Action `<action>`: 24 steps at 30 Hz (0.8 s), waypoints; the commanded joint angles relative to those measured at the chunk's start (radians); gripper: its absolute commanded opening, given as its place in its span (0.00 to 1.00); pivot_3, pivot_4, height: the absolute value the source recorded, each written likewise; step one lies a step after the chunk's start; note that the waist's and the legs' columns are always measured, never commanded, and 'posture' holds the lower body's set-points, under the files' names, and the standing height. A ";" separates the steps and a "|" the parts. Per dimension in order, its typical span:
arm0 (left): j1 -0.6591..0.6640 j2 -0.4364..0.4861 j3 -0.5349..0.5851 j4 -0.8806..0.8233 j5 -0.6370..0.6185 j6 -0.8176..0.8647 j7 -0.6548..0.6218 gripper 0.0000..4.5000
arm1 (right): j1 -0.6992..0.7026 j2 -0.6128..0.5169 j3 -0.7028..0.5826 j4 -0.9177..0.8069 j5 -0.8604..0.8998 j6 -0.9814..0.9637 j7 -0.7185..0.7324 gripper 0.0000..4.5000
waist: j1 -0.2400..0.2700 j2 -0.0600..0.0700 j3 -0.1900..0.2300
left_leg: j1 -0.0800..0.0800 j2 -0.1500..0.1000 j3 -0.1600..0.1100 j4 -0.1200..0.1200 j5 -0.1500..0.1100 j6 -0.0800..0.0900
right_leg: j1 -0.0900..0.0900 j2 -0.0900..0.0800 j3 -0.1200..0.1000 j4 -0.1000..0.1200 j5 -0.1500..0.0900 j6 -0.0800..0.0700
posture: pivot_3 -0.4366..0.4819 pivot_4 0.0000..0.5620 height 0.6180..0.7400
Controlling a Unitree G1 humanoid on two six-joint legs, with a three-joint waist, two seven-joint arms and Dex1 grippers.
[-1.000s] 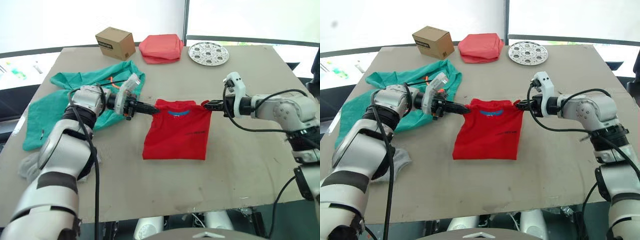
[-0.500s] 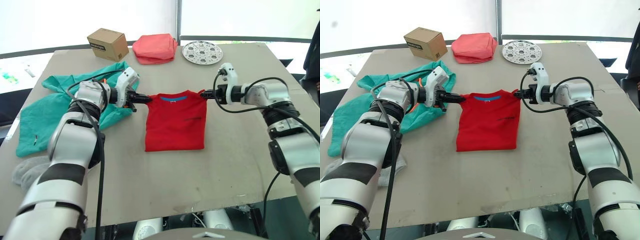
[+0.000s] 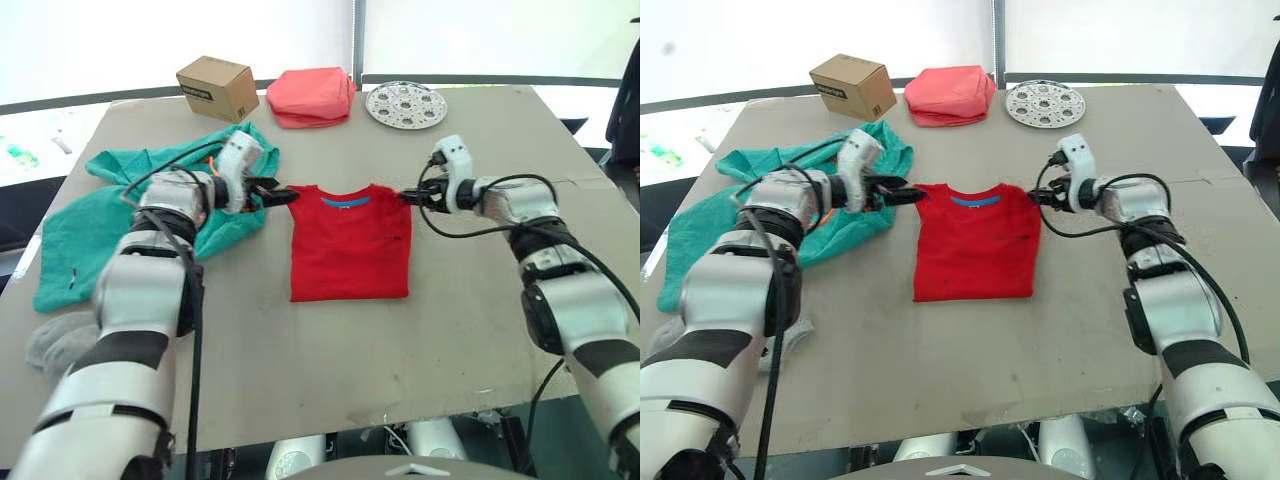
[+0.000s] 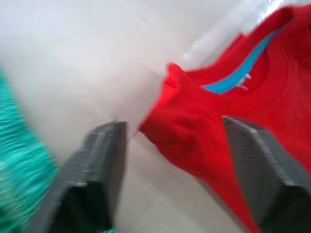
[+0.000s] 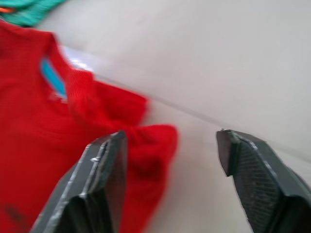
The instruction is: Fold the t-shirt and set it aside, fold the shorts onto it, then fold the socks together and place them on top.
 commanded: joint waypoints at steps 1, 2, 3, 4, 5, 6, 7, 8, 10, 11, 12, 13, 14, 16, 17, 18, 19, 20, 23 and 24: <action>0.013 0.010 0.112 -0.132 -0.116 0.104 -0.095 0.76 | 0.142 -0.029 -0.078 -0.435 0.064 0.125 -0.045 0.65 | 0.001 0.000 0.000 | 0.000 0.000 0.000 0.000 0.000 0.000 | 0.000 -0.001 0.000 0.000 0.000 0.000 | 0.48 0.27 0.97; 0.041 0.004 0.133 -0.188 -0.145 0.133 -0.114 0.76 | 0.194 -0.021 -0.106 -0.548 0.096 0.165 -0.066 0.65 | 0.002 0.000 0.000 | 0.000 0.000 -0.001 0.000 0.000 0.000 | 0.000 -0.001 -0.001 0.000 0.000 0.000 | 0.48 0.27 0.97; 0.066 0.001 0.148 -0.237 -0.165 0.158 -0.123 0.76 | 0.229 -0.012 -0.127 -0.628 0.119 0.200 -0.083 0.65 | 0.001 0.001 0.000 | 0.000 0.000 -0.001 0.000 0.001 -0.001 | 0.000 -0.003 -0.001 0.000 0.000 0.000 | 0.48 0.27 0.97; 0.153 -0.019 0.168 -0.371 -0.202 0.175 -0.111 0.76 | 0.290 0.014 -0.125 -0.734 0.136 0.197 -0.096 0.65 | -0.001 0.002 -0.001 | 0.001 0.000 -0.001 0.000 0.001 -0.001 | 0.001 -0.004 -0.001 0.000 0.000 0.000 | 0.48 0.27 0.97; 0.253 -0.046 0.192 -0.522 -0.242 0.204 -0.077 0.77 | 0.344 0.051 -0.109 -0.813 0.137 0.191 -0.123 0.70 | -0.006 0.003 -0.002 | 0.001 0.000 -0.001 -0.001 0.001 -0.002 | 0.001 -0.004 0.000 0.000 0.000 0.000 | 0.48 0.27 0.97; 0.349 -0.077 0.222 -0.669 -0.282 0.235 -0.024 0.77 | 0.391 0.087 -0.085 -0.871 0.137 0.190 -0.143 0.77 | -0.009 0.004 -0.003 | 0.003 0.000 -0.001 -0.001 0.001 -0.002 | 0.001 -0.004 0.002 -0.001 0.000 0.000 | 0.48 0.27 0.97; 0.436 -0.106 0.249 -0.794 -0.318 0.246 0.017 0.77 | 0.428 0.120 -0.060 -0.902 0.126 0.181 -0.165 0.80 | -0.017 0.004 -0.003 | 0.005 0.000 0.000 -0.001 0.001 -0.002 | 0.002 -0.005 0.003 -0.001 0.000 0.000 | 0.48 0.27 0.97; 0.512 -0.133 0.270 -0.915 -0.349 0.266 0.057 0.77 | 0.453 0.143 -0.033 -0.905 0.102 0.161 -0.184 0.93 | -0.020 0.004 -0.003 | 0.006 0.000 0.000 -0.001 0.002 -0.004 | 0.002 -0.005 0.003 -0.001 0.000 0.000 | 0.48 0.27 0.97; 0.660 -0.166 0.279 -1.145 -0.391 0.312 0.123 0.77 | 0.489 0.181 0.008 -0.884 0.062 0.106 -0.203 1.00 | -0.025 0.003 -0.003 | 0.009 0.001 0.000 -0.001 0.002 -0.004 | 0.003 -0.005 0.005 0.000 0.000 0.000 | 0.48 0.27 0.97; 0.743 -0.162 0.261 -1.249 -0.392 0.324 0.132 0.77 | 0.504 0.197 0.033 -0.856 0.040 0.078 -0.209 1.00 | -0.025 0.003 -0.002 | 0.008 0.001 -0.001 -0.001 0.002 -0.004 | 0.003 -0.005 0.005 0.000 0.000 0.000 | 0.48 0.27 0.97; 0.811 -0.157 0.250 -1.327 -0.395 0.325 0.138 0.77 | 0.516 0.198 0.073 -0.823 0.004 0.048 -0.207 1.00 | -0.022 0.003 -0.002 | 0.008 0.001 -0.001 -0.002 0.002 -0.005 | 0.003 -0.005 0.004 0.000 0.000 -0.001 | 0.48 0.27 0.97; 0.866 -0.152 0.243 -1.387 -0.401 0.327 0.142 0.77 | 0.527 0.187 0.125 -0.778 -0.040 0.015 -0.192 1.00 | -0.021 0.003 -0.002 | 0.009 0.001 -0.001 -0.002 0.002 -0.005 | 0.003 -0.005 0.004 0.000 0.000 -0.001 | 0.48 0.27 0.97; 0.908 -0.145 0.239 -1.430 -0.407 0.327 0.144 0.77 | 0.539 0.179 0.162 -0.738 -0.069 -0.006 -0.179 1.00 | -0.019 0.003 -0.003 | 0.010 0.001 -0.001 -0.002 0.002 -0.005 | 0.003 -0.005 0.005 0.000 0.001 -0.001 | 0.48 0.27 0.97; 0.986 -0.118 0.236 -1.501 -0.419 0.299 0.119 0.82 | 0.577 0.163 0.201 -0.696 -0.109 -0.051 -0.167 1.00 | -0.008 0.003 -0.003 | 0.014 0.001 -0.001 -0.002 0.001 -0.006 | 0.008 -0.005 0.004 -0.003 0.000 -0.002 | 0.48 0.27 0.97; 1.017 -0.103 0.235 -1.526 -0.424 0.284 0.104 0.88 | 0.594 0.158 0.203 -0.695 -0.117 -0.068 -0.165 1.00 | -0.004 0.004 -0.003 | 0.015 0.000 -0.002 -0.002 0.000 -0.008 | 0.010 -0.005 0.002 -0.005 -0.001 -0.004 | 0.48 0.27 0.97; 1.038 -0.089 0.238 -1.543 -0.431 0.272 0.093 0.96 | 0.613 0.160 0.187 -0.715 -0.113 -0.075 -0.175 1.00 | -0.001 0.004 -0.003 | 0.015 0.000 -0.002 -0.002 -0.001 -0.008 | 0.010 -0.005 0.002 -0.006 -0.002 -0.005 | 0.48 0.27 0.97; 1.050 -0.080 0.240 -1.551 -0.437 0.265 0.089 1.00 | 0.624 0.163 0.174 -0.730 -0.108 -0.078 -0.182 1.00 | 0.004 0.003 -0.004 | 0.015 0.000 -0.002 -0.002 -0.001 -0.008 | 0.010 -0.005 0.002 -0.006 -0.002 -0.005 | 0.48 0.27 0.97; 1.080 -0.057 0.251 -1.578 -0.456 0.262 0.062 1.00 | 0.655 0.158 0.140 -0.809 -0.072 -0.047 -0.181 1.00 | 0.009 0.004 -0.004 | 0.015 0.000 -0.003 -0.002 -0.001 -0.008 | 0.010 -0.005 0.002 -0.006 -0.002 -0.005 | 0.48 0.27 0.97; 1.170 0.018 0.293 -1.648 -0.520 0.280 -0.003 1.00 | 0.750 0.152 0.051 -1.048 0.034 0.092 -0.199 1.00 | 0.010 0.005 -0.003 | 0.013 0.001 -0.005 -0.005 -0.001 -0.009 | 0.010 -0.005 0.001 -0.008 -0.001 -0.005 | 0.48 0.27 0.97; 1.202 0.042 0.301 -1.665 -0.526 0.269 -0.021 1.00 | 0.780 0.154 0.029 -1.106 0.050 0.135 -0.218 1.00 | 0.010 0.005 -0.003 | 0.012 0.001 -0.005 -0.006 -0.001 -0.009 | 0.009 -0.005 0.001 -0.010 -0.001 -0.005 | 0.48 0.27 0.97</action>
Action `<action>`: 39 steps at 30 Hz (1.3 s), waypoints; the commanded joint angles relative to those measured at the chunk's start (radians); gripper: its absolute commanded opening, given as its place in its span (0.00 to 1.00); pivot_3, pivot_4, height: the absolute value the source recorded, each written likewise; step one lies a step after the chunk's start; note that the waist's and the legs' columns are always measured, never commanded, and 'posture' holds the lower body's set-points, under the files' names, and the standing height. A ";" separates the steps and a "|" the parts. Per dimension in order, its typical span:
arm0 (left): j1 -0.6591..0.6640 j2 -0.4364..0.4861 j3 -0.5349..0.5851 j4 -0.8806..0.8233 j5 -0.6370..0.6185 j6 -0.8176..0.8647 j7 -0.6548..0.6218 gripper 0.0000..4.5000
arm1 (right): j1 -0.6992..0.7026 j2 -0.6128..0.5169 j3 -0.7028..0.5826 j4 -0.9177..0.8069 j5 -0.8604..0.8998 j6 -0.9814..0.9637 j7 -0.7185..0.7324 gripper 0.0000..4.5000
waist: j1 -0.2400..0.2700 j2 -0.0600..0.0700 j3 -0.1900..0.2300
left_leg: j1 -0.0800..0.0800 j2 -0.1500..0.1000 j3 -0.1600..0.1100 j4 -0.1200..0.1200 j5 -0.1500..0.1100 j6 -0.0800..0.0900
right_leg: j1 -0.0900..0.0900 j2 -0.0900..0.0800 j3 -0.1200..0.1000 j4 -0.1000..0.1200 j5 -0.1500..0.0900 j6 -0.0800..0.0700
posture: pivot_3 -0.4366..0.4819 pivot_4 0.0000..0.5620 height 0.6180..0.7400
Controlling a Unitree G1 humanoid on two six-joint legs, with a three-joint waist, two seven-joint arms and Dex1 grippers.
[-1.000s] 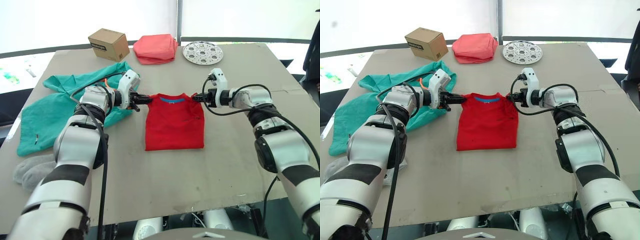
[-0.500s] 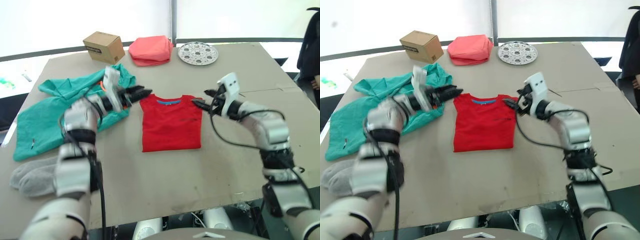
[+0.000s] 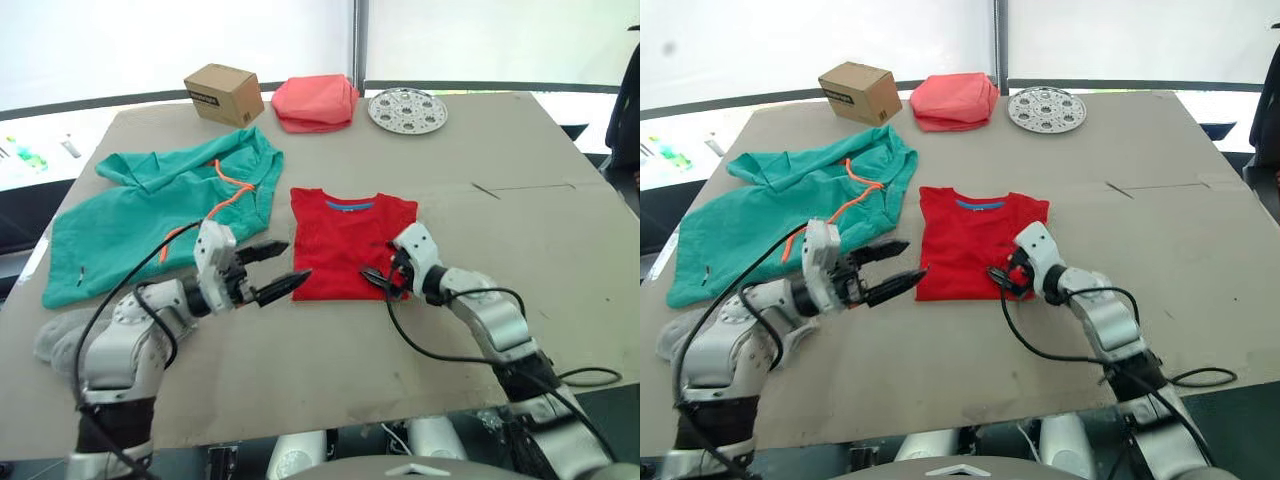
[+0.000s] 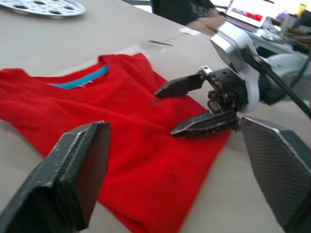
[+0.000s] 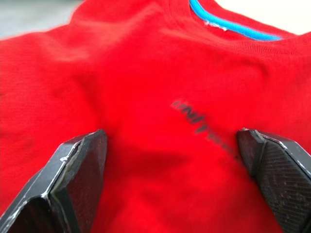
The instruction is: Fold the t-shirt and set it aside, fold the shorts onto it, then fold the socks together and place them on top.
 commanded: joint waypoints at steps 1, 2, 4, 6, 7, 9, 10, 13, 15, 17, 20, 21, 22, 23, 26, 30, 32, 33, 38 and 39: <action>0.056 0.056 0.054 -0.085 -0.053 -0.018 -0.056 1.00 | 0.046 -0.003 -0.077 -0.193 0.068 0.116 -0.047 1.00 | -0.001 0.001 0.001 | 0.000 0.000 0.000 0.000 0.000 0.000 | 0.000 0.000 0.000 0.000 0.000 0.000 | 0.48 0.27 0.97; 0.081 0.069 0.070 -0.101 -0.067 -0.016 -0.062 1.00 | 0.071 -0.008 -0.087 -0.225 0.064 0.144 -0.069 1.00 | -0.002 0.001 0.001 | 0.000 0.000 0.000 0.000 0.000 0.000 | 0.000 0.000 0.000 0.000 0.000 0.000 | 0.48 0.27 0.97; 0.122 0.090 0.091 -0.129 -0.085 -0.022 -0.071 1.00 | 0.107 -0.010 -0.109 -0.269 0.071 0.196 -0.101 1.00 | -0.002 0.002 0.001 | 0.000 0.000 0.000 -0.001 0.000 0.000 | -0.001 0.000 0.000 -0.001 -0.001 0.000 | 0.48 0.27 0.97; 0.170 0.107 0.118 -0.155 -0.106 -0.025 -0.081 1.00 | 0.140 0.006 -0.131 -0.290 0.091 0.264 -0.134 1.00 | -0.002 0.004 0.002 | 0.000 0.000 -0.001 -0.001 -0.002 0.002 | -0.001 0.000 -0.001 -0.002 -0.003 0.003 | 0.48 0.27 0.97; 0.197 0.114 0.130 -0.170 -0.115 -0.026 -0.087 1.00 | 0.149 0.018 -0.132 -0.286 0.100 0.295 -0.146 1.00 | -0.002 0.004 0.002 | 0.000 0.000 -0.001 -0.001 -0.003 0.004 | -0.001 0.000 -0.001 -0.002 -0.003 0.003 | 0.48 0.27 0.97; 0.231 0.123 0.138 -0.195 -0.128 -0.025 -0.088 1.00 | 0.154 0.030 -0.129 -0.281 0.119 0.325 -0.148 1.00 | -0.002 0.006 0.003 | -0.001 0.000 -0.001 -0.001 -0.003 0.005 | -0.002 0.000 -0.001 -0.002 -0.003 0.003 | 0.48 0.27 0.97; 0.246 0.121 0.145 -0.200 -0.129 -0.032 -0.083 1.00 | 0.147 0.073 -0.151 -0.271 0.166 0.368 -0.152 1.00 | -0.001 0.007 0.003 | 0.000 0.000 -0.001 -0.001 -0.003 0.005 | -0.002 0.000 -0.001 -0.002 -0.003 0.003 | 0.48 0.27 0.97; 0.273 0.110 0.157 -0.208 -0.132 -0.038 -0.057 1.00 | 0.118 0.163 -0.199 -0.214 0.265 0.461 -0.149 1.00 | -0.004 0.005 0.002 | 0.000 0.001 -0.002 -0.001 -0.003 0.005 | -0.002 0.000 -0.002 -0.002 -0.003 0.003 | 0.48 0.27 0.97; 0.283 0.104 0.162 -0.206 -0.137 -0.041 -0.041 1.00 | 0.101 0.187 -0.202 -0.164 0.293 0.485 -0.128 1.00 | -0.005 0.005 0.002 | 0.000 0.001 -0.002 -0.002 -0.003 0.005 | -0.002 0.000 -0.002 -0.002 -0.003 0.003 | 0.48 0.27 0.97; 0.295 0.102 0.157 -0.210 -0.136 -0.051 -0.036 1.00 | 0.071 0.180 -0.171 -0.113 0.300 0.471 -0.085 1.00 | -0.005 0.005 0.002 | 0.001 0.001 -0.002 -0.003 -0.003 0.005 | -0.002 0.000 -0.003 -0.002 -0.003 0.003 | 0.48 0.27 0.97; 0.312 0.096 0.150 -0.224 -0.141 -0.057 -0.024 1.00 | -0.014 0.140 -0.089 -0.015 0.267 0.420 -0.006 1.00 | -0.013 0.005 0.002 | 0.001 0.001 -0.001 -0.004 -0.003 0.005 | -0.002 0.001 -0.002 -0.002 -0.003 0.003 | 0.48 0.27 0.97; 0.318 0.093 0.149 -0.226 -0.140 -0.061 -0.021 1.00 | -0.045 0.131 -0.074 0.027 0.245 0.399 -0.004 1.00 | -0.014 0.005 0.002 | 0.002 0.001 -0.001 -0.004 -0.003 0.005 | -0.002 0.001 -0.002 -0.002 -0.003 0.003 | 0.48 0.27 0.97; 0.324 0.090 0.147 -0.229 -0.139 -0.065 -0.016 1.00 | -0.073 0.123 -0.063 0.068 0.221 0.378 -0.009 1.00 | -0.016 0.005 0.002 | 0.002 0.001 -0.001 -0.005 -0.003 0.005 | -0.002 0.002 -0.002 -0.002 -0.003 0.003 | 0.48 0.27 0.97; 0.331 0.086 0.146 -0.232 -0.139 -0.069 -0.010 1.00 | -0.099 0.115 -0.053 0.107 0.197 0.355 -0.014 1.00 | -0.018 0.005 0.002 | 0.003 0.001 -0.001 -0.005 -0.003 0.005 | -0.002 0.002 -0.002 -0.002 -0.003 0.003 | 0.48 0.27 0.97; 0.351 0.079 0.149 -0.237 -0.136 -0.080 -0.004 1.00 | -0.141 0.083 -0.026 0.164 0.147 0.273 0.002 1.00 | -0.020 0.005 0.002 | 0.003 0.002 -0.001 -0.006 -0.003 0.005 | -0.002 0.003 -0.003 -0.002 -0.003 0.003 | 0.48 0.27 0.97; 0.357 0.075 0.150 -0.229 -0.141 -0.085 0.008 1.00 | -0.100 0.002 -0.069 0.068 0.162 0.216 0.043 1.00 | -0.004 0.005 0.002 | 0.003 0.001 -0.001 -0.006 -0.003 0.005 | -0.002 0.002 -0.003 -0.003 -0.003 0.003 | 0.48 0.27 0.97; 0.346 0.072 0.132 -0.229 -0.138 -0.085 0.018 1.00 | -0.058 -0.044 -0.102 0.010 0.188 0.230 0.057 1.00 | 0.012 0.006 0.003 | 0.001 0.000 -0.003 -0.006 -0.003 0.005 | -0.003 0.000 -0.004 -0.004 -0.003 0.003 | 0.48 0.27 0.97; 0.337 0.072 0.123 -0.224 -0.136 -0.087 0.018 1.00 | -0.040 -0.052 -0.122 -0.012 0.209 0.249 0.053 1.00 | 0.020 0.006 0.003 | 0.001 0.000 -0.003 -0.006 -0.003 0.005 | -0.003 0.000 -0.004 -0.004 -0.003 0.003 | 0.48 0.27 0.97; 0.274 0.076 0.073 -0.156 -0.114 -0.106 -0.008 1.00 | -0.015 -0.003 -0.181 -0.025 0.295 0.415 -0.024 1.00 | 0.023 0.006 0.003 | -0.002 0.000 -0.005 -0.006 -0.003 0.005 | -0.003 -0.001 -0.006 -0.007 -0.003 0.003 | 0.48 0.27 0.97; 0.255 0.075 0.067 -0.141 -0.116 -0.106 -0.007 1.00 | -0.036 0.022 -0.176 -0.002 0.288 0.430 -0.053 1.00 | 0.020 0.006 0.003 | -0.002 0.000 -0.005 -0.006 -0.003 0.005 | -0.003 0.000 -0.006 -0.007 -0.003 0.003 | 0.48 0.27 0.97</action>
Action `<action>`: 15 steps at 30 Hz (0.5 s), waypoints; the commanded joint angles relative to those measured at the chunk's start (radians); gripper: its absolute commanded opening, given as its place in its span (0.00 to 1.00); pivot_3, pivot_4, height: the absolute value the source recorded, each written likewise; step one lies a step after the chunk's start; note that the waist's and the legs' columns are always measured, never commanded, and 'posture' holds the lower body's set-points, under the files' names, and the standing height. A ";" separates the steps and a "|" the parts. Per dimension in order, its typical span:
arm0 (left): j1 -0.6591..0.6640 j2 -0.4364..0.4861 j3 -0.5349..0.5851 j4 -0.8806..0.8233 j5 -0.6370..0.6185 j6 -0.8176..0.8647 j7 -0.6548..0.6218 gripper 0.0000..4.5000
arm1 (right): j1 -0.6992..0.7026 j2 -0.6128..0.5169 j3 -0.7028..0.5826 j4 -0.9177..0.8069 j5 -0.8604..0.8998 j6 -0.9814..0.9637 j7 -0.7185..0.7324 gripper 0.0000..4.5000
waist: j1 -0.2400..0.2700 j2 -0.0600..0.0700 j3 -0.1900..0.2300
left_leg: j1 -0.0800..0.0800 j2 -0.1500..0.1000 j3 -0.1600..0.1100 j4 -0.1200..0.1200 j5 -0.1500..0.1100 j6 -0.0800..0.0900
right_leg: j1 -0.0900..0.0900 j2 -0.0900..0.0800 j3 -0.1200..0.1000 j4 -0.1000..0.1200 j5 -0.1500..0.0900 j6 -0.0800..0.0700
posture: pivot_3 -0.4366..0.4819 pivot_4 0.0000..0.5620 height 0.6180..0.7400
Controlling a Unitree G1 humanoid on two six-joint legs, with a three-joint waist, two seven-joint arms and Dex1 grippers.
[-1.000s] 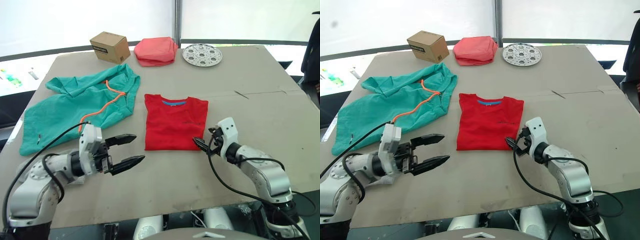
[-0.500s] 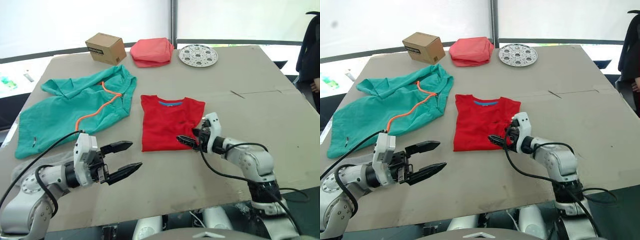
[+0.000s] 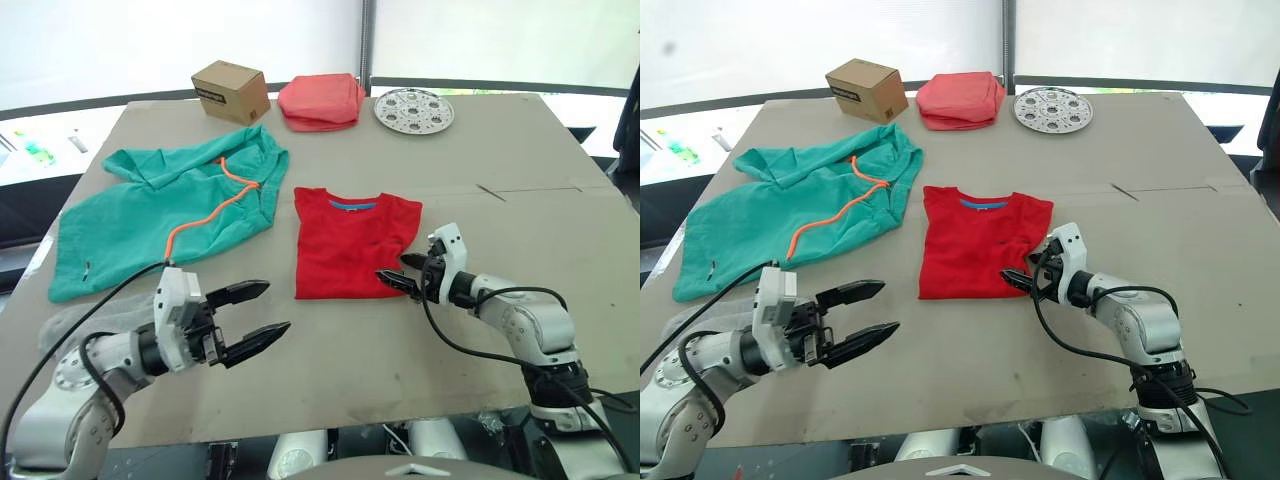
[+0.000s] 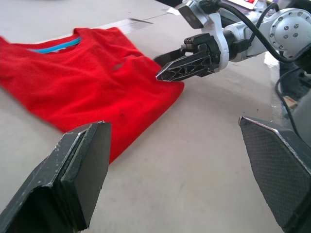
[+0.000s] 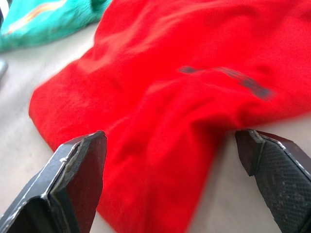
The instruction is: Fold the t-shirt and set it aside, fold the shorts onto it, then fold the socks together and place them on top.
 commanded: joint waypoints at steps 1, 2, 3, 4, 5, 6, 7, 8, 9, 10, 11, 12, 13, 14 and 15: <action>-0.046 0.003 -0.015 0.038 0.000 -0.026 -0.012 1.00 | -0.028 0.053 0.005 0.043 0.003 0.091 -0.086 1.00 | -0.006 0.000 0.000 | 0.000 0.001 0.000 0.000 0.000 0.000 | 0.000 0.000 -0.001 0.000 0.000 0.000 | 0.48 0.27 0.97; -0.057 0.002 -0.017 0.047 -0.003 -0.025 -0.010 1.00 | -0.045 0.070 0.011 0.058 -0.001 0.100 -0.100 1.00 | -0.010 0.000 0.000 | 0.001 0.001 0.000 -0.001 0.000 0.000 | 0.000 0.000 -0.001 0.000 0.000 0.000 | 0.48 0.27 0.97; -0.063 0.003 -0.019 0.053 -0.005 -0.025 -0.010 1.00 | -0.059 0.083 0.018 0.068 -0.002 0.108 -0.107 1.00 | -0.014 0.000 0.000 | 0.001 0.001 0.000 -0.001 0.000 0.000 | 0.000 0.000 -0.002 0.000 0.000 0.000 | 0.48 0.27 0.97; -0.064 0.004 -0.022 0.059 -0.002 -0.032 -0.018 1.00 | -0.083 0.110 0.022 0.095 -0.010 0.108 -0.127 1.00 | -0.018 0.000 0.000 | 0.001 0.001 0.001 -0.001 0.000 0.000 | 0.000 0.000 -0.002 0.000 0.000 0.000 | 0.48 0.27 0.97; -0.071 0.003 -0.027 0.070 0.002 -0.037 -0.021 1.00 | -0.124 0.141 0.031 0.153 -0.033 0.094 -0.154 1.00 | -0.025 -0.001 0.000 | 0.001 0.002 0.000 -0.001 0.000 0.000 | 0.000 0.000 -0.003 0.000 0.000 0.000 | 0.48 0.27 0.97; -0.075 0.003 -0.031 0.078 0.005 -0.042 -0.023 1.00 | -0.158 0.168 0.037 0.203 -0.054 0.081 -0.178 1.00 | -0.031 0.000 0.000 | 0.002 0.002 0.001 -0.001 0.000 0.000 | 0.000 0.000 -0.003 0.000 0.000 0.000 | 0.48 0.27 0.97; -0.076 0.002 -0.033 0.084 0.007 -0.047 -0.024 1.00 | -0.185 0.192 0.036 0.246 -0.068 0.077 -0.202 1.00 | -0.033 -0.001 0.000 | 0.003 0.002 0.001 -0.001 0.000 0.000 | 0.000 0.000 -0.003 0.000 0.000 0.000 | 0.48 0.27 0.97; -0.077 -0.001 -0.032 0.087 0.009 -0.051 -0.021 1.00 | -0.200 0.197 0.052 0.271 -0.085 0.072 -0.205 1.00 | -0.033 -0.001 0.000 | 0.003 0.002 0.000 -0.002 0.000 0.000 | 0.000 0.000 -0.005 0.000 0.000 0.000 | 0.48 0.27 0.97; -0.073 -0.003 -0.030 0.087 0.011 -0.057 -0.018 1.00 | -0.207 0.197 0.075 0.289 -0.107 0.064 -0.208 1.00 | -0.032 -0.001 0.000 | 0.004 0.002 0.000 -0.002 0.000 0.000 | 0.000 0.000 -0.005 0.000 0.000 0.000 | 0.48 0.27 0.97; -0.069 -0.004 -0.028 0.087 0.012 -0.061 -0.016 1.00 | -0.210 0.196 0.091 0.300 -0.123 0.057 -0.210 1.00 | -0.032 -0.001 -0.001 | 0.004 0.002 0.000 -0.002 0.000 0.000 | 0.000 0.000 -0.005 0.000 0.000 0.000 | 0.48 0.27 0.97; -0.063 -0.006 -0.024 0.081 0.009 -0.061 -0.011 1.00 | -0.213 0.202 0.098 0.319 -0.135 0.052 -0.217 1.00 | -0.032 -0.001 -0.001 | 0.004 0.002 0.000 -0.002 0.000 0.000 | 0.000 0.000 -0.005 0.000 0.000 0.000 | 0.48 0.27 0.97; -0.054 -0.006 -0.017 0.073 0.004 -0.058 -0.007 1.00 | -0.218 0.212 0.101 0.338 -0.143 0.048 -0.226 1.00 | -0.033 -0.001 -0.001 | 0.004 0.002 0.000 -0.002 0.000 0.000 | 0.000 0.000 -0.005 0.000 0.000 0.000 | 0.48 0.27 0.97; -0.047 -0.006 -0.013 0.067 -0.001 -0.057 -0.005 1.00 | -0.221 0.220 0.102 0.352 -0.148 0.045 -0.230 1.00 | -0.034 -0.001 -0.001 | 0.005 0.002 0.000 -0.002 0.000 0.000 | 0.000 0.000 -0.005 0.000 0.000 0.000 | 0.48 0.27 0.97; -0.038 -0.004 -0.010 0.066 0.002 -0.061 -0.006 1.00 | -0.223 0.217 0.137 0.366 -0.172 0.031 -0.224 0.94 | -0.035 -0.001 -0.001 | 0.005 0.002 0.000 -0.002 0.000 0.000 | 0.000 0.000 -0.005 0.000 0.000 0.000 | 0.48 0.27 0.97; -0.031 -0.004 -0.009 0.070 0.007 -0.068 -0.008 1.00 | -0.220 0.217 0.171 0.381 -0.195 0.018 -0.216 0.89 | -0.036 -0.001 -0.001 | 0.005 0.003 0.001 -0.003 0.000 0.000 | 0.000 0.000 -0.005 0.000 0.000 0.000 | 0.48 0.27 0.97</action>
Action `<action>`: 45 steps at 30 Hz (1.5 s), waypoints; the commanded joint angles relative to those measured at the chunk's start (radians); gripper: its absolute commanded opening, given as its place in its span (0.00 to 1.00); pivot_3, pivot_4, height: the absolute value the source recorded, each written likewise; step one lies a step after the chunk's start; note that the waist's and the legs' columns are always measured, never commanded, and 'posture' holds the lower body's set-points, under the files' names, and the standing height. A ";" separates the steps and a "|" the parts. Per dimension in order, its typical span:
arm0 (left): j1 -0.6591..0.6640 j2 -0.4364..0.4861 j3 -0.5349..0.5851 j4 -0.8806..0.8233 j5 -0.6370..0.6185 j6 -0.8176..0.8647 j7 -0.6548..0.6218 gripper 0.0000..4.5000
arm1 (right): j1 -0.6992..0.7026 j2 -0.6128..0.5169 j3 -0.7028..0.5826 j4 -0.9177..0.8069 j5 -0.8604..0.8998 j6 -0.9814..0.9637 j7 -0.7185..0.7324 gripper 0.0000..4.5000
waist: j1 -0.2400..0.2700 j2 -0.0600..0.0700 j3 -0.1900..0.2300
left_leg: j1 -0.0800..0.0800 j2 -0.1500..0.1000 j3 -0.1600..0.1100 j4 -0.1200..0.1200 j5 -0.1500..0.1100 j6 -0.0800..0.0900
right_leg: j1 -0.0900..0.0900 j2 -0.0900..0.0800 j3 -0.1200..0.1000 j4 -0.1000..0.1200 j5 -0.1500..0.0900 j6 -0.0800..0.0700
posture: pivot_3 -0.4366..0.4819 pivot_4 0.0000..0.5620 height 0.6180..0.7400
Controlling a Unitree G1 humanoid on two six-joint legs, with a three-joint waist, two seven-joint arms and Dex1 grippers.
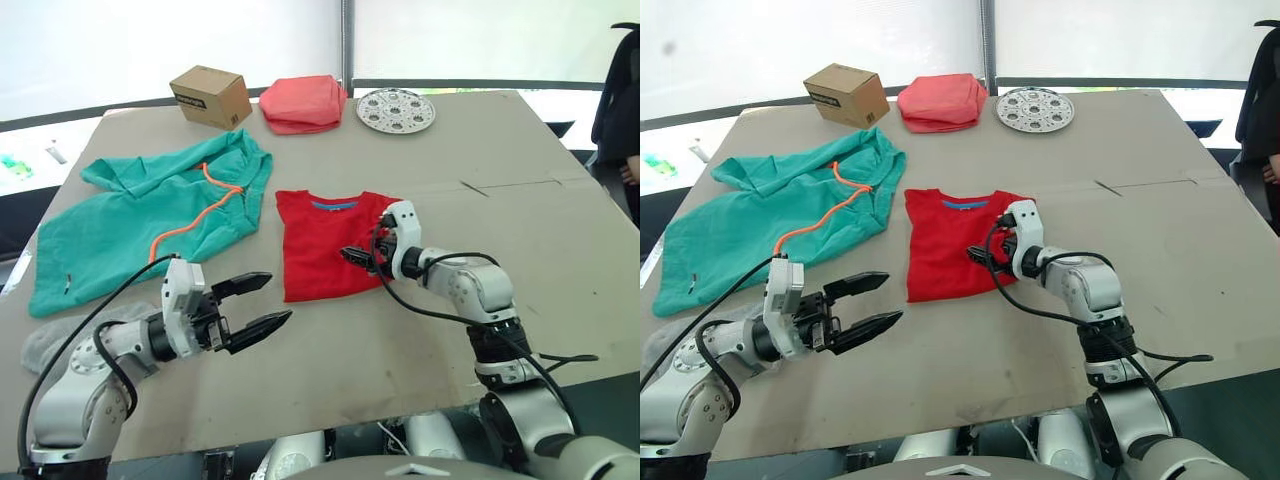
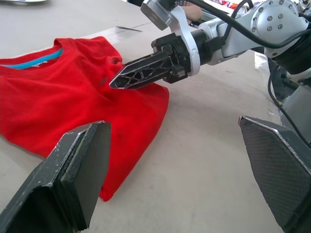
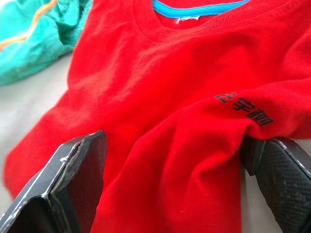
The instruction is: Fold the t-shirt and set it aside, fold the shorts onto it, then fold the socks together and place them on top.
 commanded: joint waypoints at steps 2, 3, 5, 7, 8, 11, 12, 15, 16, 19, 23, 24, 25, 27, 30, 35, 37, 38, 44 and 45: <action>0.024 0.006 0.029 -0.021 0.005 -0.037 -0.004 1.00 | 0.046 -0.017 0.171 0.157 -0.134 -0.047 0.002 0.68 | -0.003 0.000 0.000 | 0.001 0.000 0.000 0.000 0.000 0.000 | 0.000 0.000 0.000 0.000 0.000 0.000 | 0.48 0.27 0.97; 0.024 0.006 0.031 -0.024 0.001 -0.036 0.000 1.00 | 0.054 -0.027 0.195 0.178 -0.163 -0.073 0.005 0.61 | -0.005 0.000 -0.001 | 0.002 0.001 0.000 0.000 0.000 0.000 | 0.000 0.000 0.000 0.000 0.000 0.000 | 0.48 0.27 0.97; 0.022 0.008 0.031 -0.030 -0.002 -0.034 0.004 1.00 | 0.070 -0.046 0.208 0.195 -0.194 -0.113 0.012 0.41 | -0.011 0.001 -0.003 | 0.003 0.001 0.000 -0.001 0.000 0.000 | 0.000 -0.001 0.000 0.000 0.000 0.000 | 0.48 0.27 0.97; 0.018 0.009 0.028 -0.028 -0.001 -0.035 0.005 1.00 | 0.087 -0.066 0.192 0.174 -0.204 -0.129 0.019 0.20 | -0.013 0.002 -0.004 | 0.003 0.001 0.000 -0.001 0.000 0.000 | 0.000 -0.001 0.000 0.000 0.000 0.000 | 0.48 0.27 0.97; 0.015 0.009 0.026 -0.024 0.002 -0.036 0.004 1.00 | 0.096 -0.079 0.180 0.154 -0.205 -0.135 0.023 0.12 | -0.013 0.002 -0.005 | 0.003 0.001 0.000 -0.002 0.000 0.000 | 0.000 -0.001 0.000 0.000 0.000 0.000 | 0.48 0.27 0.97; -0.002 0.001 0.013 -0.018 0.005 -0.036 0.010 1.00 | 0.119 -0.117 0.156 0.098 -0.211 -0.188 0.038 0.01 | -0.004 0.003 -0.006 | 0.003 0.000 -0.001 -0.003 -0.001 -0.001 | 0.000 -0.001 0.000 0.000 0.000 0.000 | 0.48 0.27 0.97; -0.012 -0.002 0.005 -0.016 0.007 -0.037 0.012 1.00 | 0.124 -0.134 0.147 0.070 -0.206 -0.189 0.046 0.01 | 0.004 0.003 -0.006 | 0.002 0.000 -0.001 -0.003 -0.001 -0.002 | 0.000 -0.001 -0.001 0.000 0.000 0.000 | 0.48 0.27 0.97; -0.042 -0.011 -0.019 -0.007 0.013 -0.038 0.014 1.00 | 0.128 -0.192 0.112 -0.008 -0.200 -0.196 0.054 0.01 | 0.023 0.005 -0.005 | -0.001 -0.002 -0.003 -0.003 -0.001 -0.002 | -0.002 -0.003 -0.003 -0.001 0.000 0.000 | 0.48 0.27 0.97; -0.052 -0.014 -0.028 -0.005 0.015 -0.038 0.016 1.00 | 0.126 -0.208 0.084 -0.031 -0.189 -0.182 0.050 0.01 | 0.033 0.006 -0.005 | -0.002 -0.003 -0.003 -0.003 -0.001 -0.002 | -0.003 -0.005 -0.003 -0.001 0.000 0.000 | 0.48 0.27 0.97; -0.084 -0.020 -0.051 0.000 0.015 -0.041 0.016 1.00 | 0.125 -0.279 -0.024 -0.090 -0.162 -0.128 0.032 0.01 | 0.048 0.007 -0.004 | -0.007 -0.004 -0.003 -0.002 -0.001 -0.002 | -0.004 -0.007 -0.007 -0.005 0.000 0.000 | 0.48 0.27 0.97; -0.118 -0.019 -0.080 -0.015 0.005 -0.034 0.013 1.00 | 0.198 -0.495 -0.076 -0.188 -0.177 -0.064 0.107 0.01 | 0.062 0.007 -0.004 | -0.017 -0.005 -0.005 0.000 -0.001 -0.001 | -0.005 -0.007 -0.011 -0.013 0.001 -0.001 | 0.48 0.27 0.97; -0.127 -0.019 -0.084 -0.023 -0.005 -0.026 0.015 1.00 | 0.230 -0.571 -0.077 -0.215 -0.182 -0.056 0.147 0.01 | 0.064 0.007 -0.004 | -0.017 -0.005 -0.005 0.000 -0.001 -0.001 | -0.005 -0.008 -0.012 -0.013 0.001 -0.001 | 0.48 0.27 0.97; -0.135 -0.019 -0.089 -0.031 -0.012 -0.020 0.016 1.00 | 0.260 -0.645 -0.083 -0.236 -0.186 -0.056 0.181 0.01 | 0.065 0.006 -0.004 | -0.018 -0.007 -0.006 0.000 -0.002 0.000 | -0.004 -0.008 -0.012 -0.014 0.001 0.000 | 0.48 0.27 0.97; -0.153 -0.019 -0.104 -0.045 -0.024 -0.005 0.016 1.00 | 0.302 -0.782 -0.181 -0.244 -0.158 -0.029 0.238 0.01 | 0.064 0.006 -0.004 | -0.017 -0.007 -0.006 -0.001 -0.003 0.003 | -0.002 -0.008 -0.013 -0.016 0.001 0.000 | 0.48 0.27 0.97; -0.166 -0.022 -0.118 -0.051 -0.032 0.005 0.018 1.00 | 0.335 -0.892 -0.261 -0.227 -0.141 -0.033 0.285 0.01 | 0.057 0.008 -0.002 | -0.017 -0.008 -0.006 -0.001 -0.002 0.007 | -0.001 -0.008 -0.013 -0.018 0.003 0.003 | 0.48 0.27 0.97; -0.185 -0.027 -0.147 -0.051 -0.027 0.005 0.008 1.00 | 0.393 -1.025 -0.289 -0.098 -0.196 -0.161 0.348 0.01 | 0.040 0.008 -0.001 | -0.014 -0.004 -0.006 -0.003 -0.001 0.008 | 0.000 -0.004 -0.016 -0.016 0.003 0.004 | 0.48 0.27 0.97; -0.194 -0.027 -0.152 -0.047 -0.028 0.006 0.009 1.00 | 0.381 -1.052 -0.283 -0.035 -0.212 -0.211 0.359 0.01 | 0.037 0.008 0.000 | -0.014 -0.004 -0.007 -0.003 -0.001 0.008 | 0.000 -0.004 -0.016 -0.016 0.003 0.004 | 0.48 0.27 0.97; -0.199 -0.026 -0.155 -0.044 -0.026 0.004 0.007 1.00 | 0.366 -1.083 -0.263 0.013 -0.242 -0.257 0.366 0.01 | 0.036 0.009 0.000 | -0.014 -0.004 -0.007 -0.002 -0.001 0.008 | 0.000 -0.004 -0.016 -0.016 0.003 0.004 | 0.48 0.27 0.97; -0.228 -0.033 -0.162 -0.037 -0.026 0.007 0.015 1.00 | 0.227 -1.125 -0.187 0.230 -0.328 -0.377 0.389 0.01 | 0.034 0.010 0.002 | -0.014 -0.004 -0.005 0.000 -0.001 0.008 | 0.000 -0.004 -0.014 -0.015 0.003 0.004 | 0.48 0.27 0.97; -0.231 -0.037 -0.165 -0.044 -0.029 0.008 0.019 1.00 | 0.185 -1.122 -0.168 0.294 -0.344 -0.393 0.392 0.01 | 0.034 0.010 0.001 | -0.014 -0.004 -0.005 0.000 0.000 0.007 | 0.000 -0.004 -0.014 -0.015 0.003 0.004 | 0.48 0.27 0.97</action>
